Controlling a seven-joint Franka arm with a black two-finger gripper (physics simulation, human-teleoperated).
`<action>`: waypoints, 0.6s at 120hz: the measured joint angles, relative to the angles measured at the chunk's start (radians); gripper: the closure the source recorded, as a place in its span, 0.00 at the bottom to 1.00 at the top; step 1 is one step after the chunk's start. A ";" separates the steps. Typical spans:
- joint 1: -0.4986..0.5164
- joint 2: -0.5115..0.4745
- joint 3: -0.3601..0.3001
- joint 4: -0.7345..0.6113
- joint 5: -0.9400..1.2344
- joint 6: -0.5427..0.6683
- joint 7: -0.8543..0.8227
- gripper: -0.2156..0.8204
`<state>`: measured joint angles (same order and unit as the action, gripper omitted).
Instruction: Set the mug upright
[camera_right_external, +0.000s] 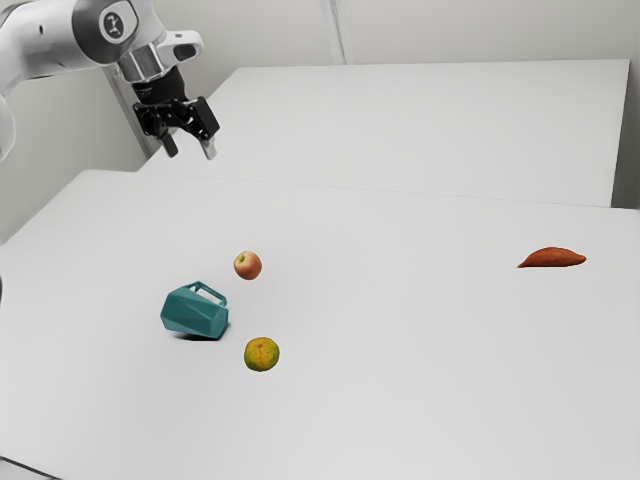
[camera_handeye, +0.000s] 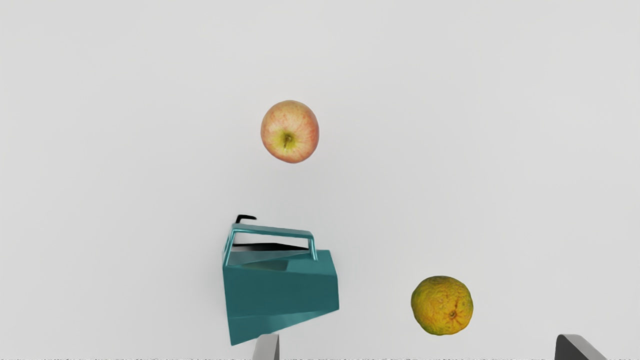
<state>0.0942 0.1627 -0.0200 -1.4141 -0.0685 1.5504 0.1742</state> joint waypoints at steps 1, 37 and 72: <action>0.000 -0.001 0.000 0.000 0.000 -0.001 -0.001 0.21; -0.003 -0.032 0.001 -0.046 -0.001 -0.014 -0.018 0.21; 0.007 -0.136 0.198 -0.235 -0.206 -0.038 0.045 0.21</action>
<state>0.1012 0.0271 0.1778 -1.6490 -0.2746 1.5124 0.2194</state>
